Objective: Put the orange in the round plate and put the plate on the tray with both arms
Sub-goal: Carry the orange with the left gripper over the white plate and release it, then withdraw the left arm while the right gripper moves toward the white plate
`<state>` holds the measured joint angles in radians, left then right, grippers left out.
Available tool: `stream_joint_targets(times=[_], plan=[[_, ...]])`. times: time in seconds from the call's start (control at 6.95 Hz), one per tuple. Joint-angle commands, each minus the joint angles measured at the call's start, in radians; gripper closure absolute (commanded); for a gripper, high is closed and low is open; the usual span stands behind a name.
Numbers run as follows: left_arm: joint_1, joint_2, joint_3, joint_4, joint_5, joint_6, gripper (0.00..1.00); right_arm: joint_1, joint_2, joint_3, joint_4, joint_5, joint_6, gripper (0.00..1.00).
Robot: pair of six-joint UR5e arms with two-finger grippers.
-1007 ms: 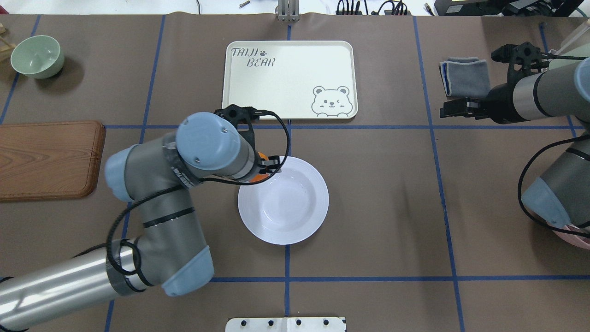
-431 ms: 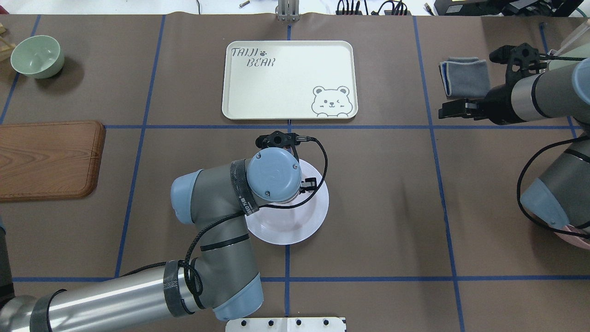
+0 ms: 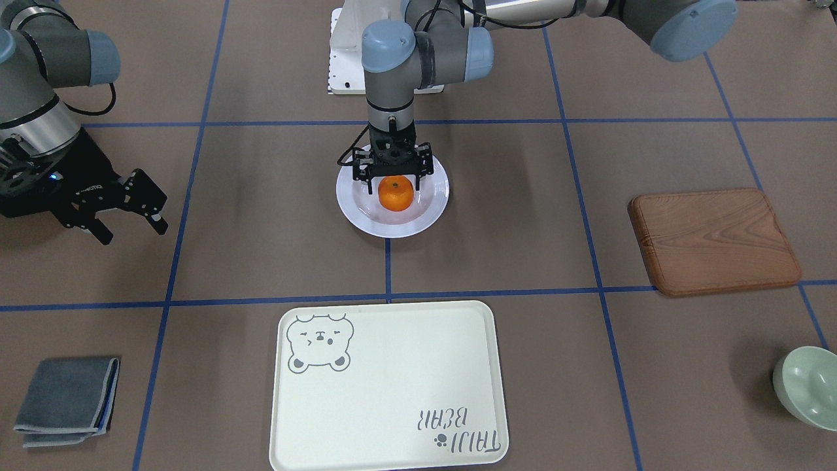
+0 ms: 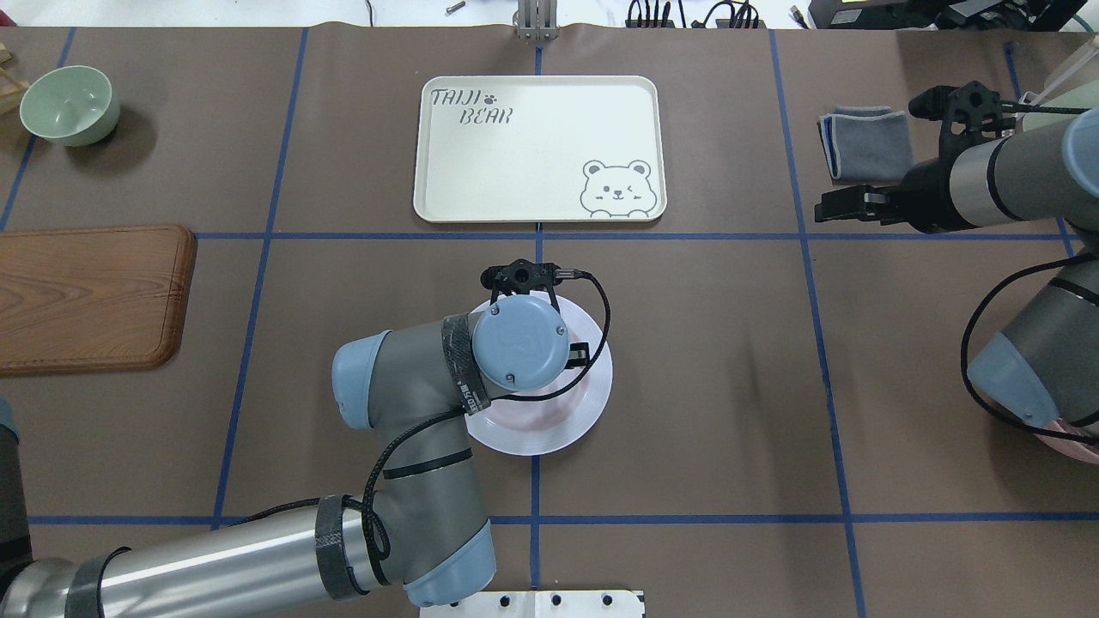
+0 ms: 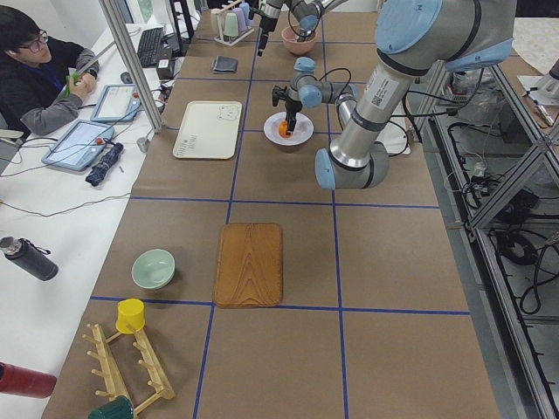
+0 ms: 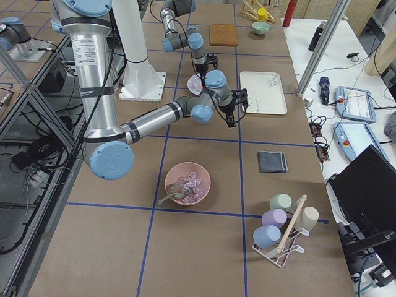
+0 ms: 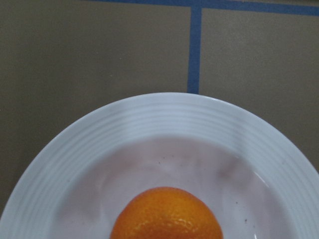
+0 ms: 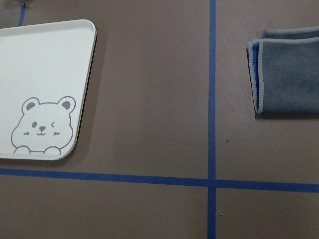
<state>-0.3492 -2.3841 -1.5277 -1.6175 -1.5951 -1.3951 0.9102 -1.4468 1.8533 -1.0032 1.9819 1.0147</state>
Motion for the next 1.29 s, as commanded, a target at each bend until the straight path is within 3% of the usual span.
stream_joint_targets(times=[0.0,0.43,0.58,0.72,0.86,1.01,1.15], plan=[[-0.016,0.019,-0.093,0.005,-0.011,0.011,0.02,-0.001,0.006,0.007,0.001,0.0,0.059,0.0],[-0.247,0.115,-0.293,0.189,-0.236,0.263,0.02,-0.058,0.081,0.023,0.011,-0.012,0.338,0.0],[-0.346,0.179,-0.31,0.189,-0.308,0.413,0.02,-0.106,0.092,0.029,0.082,-0.056,0.414,0.0],[-0.455,0.245,-0.312,0.191,-0.377,0.593,0.02,-0.187,0.095,0.05,0.096,-0.171,0.573,0.0],[-0.552,0.3,-0.304,0.198,-0.388,0.808,0.02,-0.274,0.095,0.082,0.095,-0.292,0.693,0.0],[-0.645,0.351,-0.295,0.221,-0.411,1.014,0.02,-0.334,0.097,0.104,0.095,-0.354,0.816,0.02],[-0.737,0.412,-0.293,0.217,-0.443,1.081,0.02,-0.37,0.097,0.115,0.1,-0.382,0.882,0.02]])
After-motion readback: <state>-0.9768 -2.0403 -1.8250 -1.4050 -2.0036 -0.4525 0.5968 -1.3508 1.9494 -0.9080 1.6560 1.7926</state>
